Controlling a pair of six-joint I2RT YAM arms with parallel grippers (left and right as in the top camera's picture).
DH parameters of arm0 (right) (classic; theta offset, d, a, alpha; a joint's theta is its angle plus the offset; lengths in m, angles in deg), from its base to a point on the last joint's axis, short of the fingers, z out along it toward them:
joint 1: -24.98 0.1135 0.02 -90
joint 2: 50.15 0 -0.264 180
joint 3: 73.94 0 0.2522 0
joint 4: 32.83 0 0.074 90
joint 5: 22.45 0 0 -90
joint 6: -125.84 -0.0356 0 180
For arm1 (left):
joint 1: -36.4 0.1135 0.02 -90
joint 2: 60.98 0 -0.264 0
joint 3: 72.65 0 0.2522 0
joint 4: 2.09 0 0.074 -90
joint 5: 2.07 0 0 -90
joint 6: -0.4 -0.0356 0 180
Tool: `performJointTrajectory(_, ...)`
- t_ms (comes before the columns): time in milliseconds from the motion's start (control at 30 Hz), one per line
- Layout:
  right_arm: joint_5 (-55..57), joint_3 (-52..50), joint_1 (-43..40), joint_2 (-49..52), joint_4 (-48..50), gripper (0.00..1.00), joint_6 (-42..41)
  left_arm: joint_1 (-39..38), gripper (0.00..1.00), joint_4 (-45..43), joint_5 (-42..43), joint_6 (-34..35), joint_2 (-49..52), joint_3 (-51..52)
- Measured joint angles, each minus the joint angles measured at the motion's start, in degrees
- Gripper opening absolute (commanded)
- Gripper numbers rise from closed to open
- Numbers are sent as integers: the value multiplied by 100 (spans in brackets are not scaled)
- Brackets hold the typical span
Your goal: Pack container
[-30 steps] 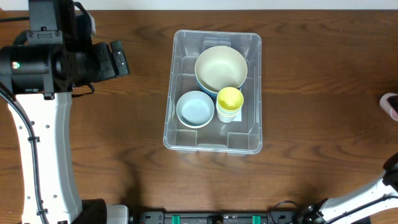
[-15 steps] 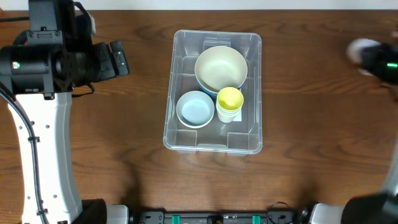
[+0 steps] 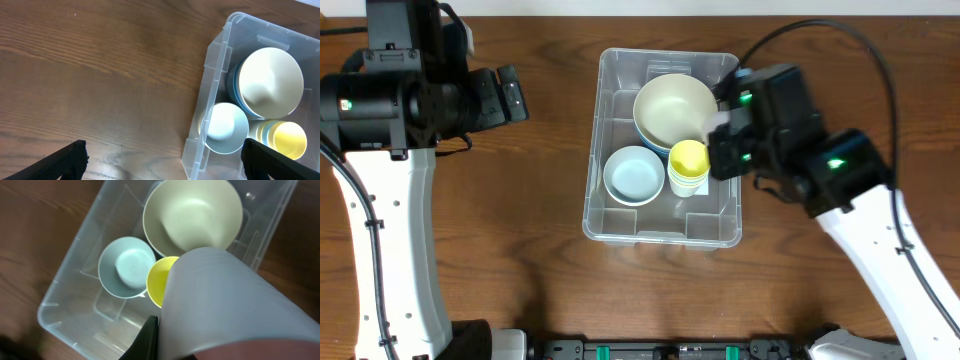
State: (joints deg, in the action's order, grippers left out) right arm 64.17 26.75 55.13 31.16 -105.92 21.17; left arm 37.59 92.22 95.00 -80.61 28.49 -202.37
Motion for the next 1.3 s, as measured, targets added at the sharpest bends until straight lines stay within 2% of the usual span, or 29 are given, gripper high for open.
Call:
performJointTrajectory(200,212,0,240,588,-87,1,-24,0,98,2,0,0,0,0)
performJointTrajectory(500,-197,0,317,1333,-92,1,-22,0,98,0,0,0,0,0)
performJointTrajectory(600,-223,0,348,1392,-90,44,-28,0,98,2,0,0,0,0)
performJointTrajectory(633,-221,0,367,1392,-81,49,-9,0,98,2,0,0,0,0)
performJointTrajectory(700,-219,0,389,1388,-48,52,13,0,98,0,0,0,0,0)
performJointTrajectory(733,-208,2,391,1388,-42,58,15,0,98,0,0,0,0,0)
performJointTrajectory(933,514,142,365,1185,-63,80,15,0,98,0,0,0,0,0)
performJointTrajectory(1133,1331,363,81,293,262,99,44,0,98,0,0,0,0,0)
performJointTrajectory(1300,1585,426,2,-542,568,99,61,0,98,0,0,0,0,0)
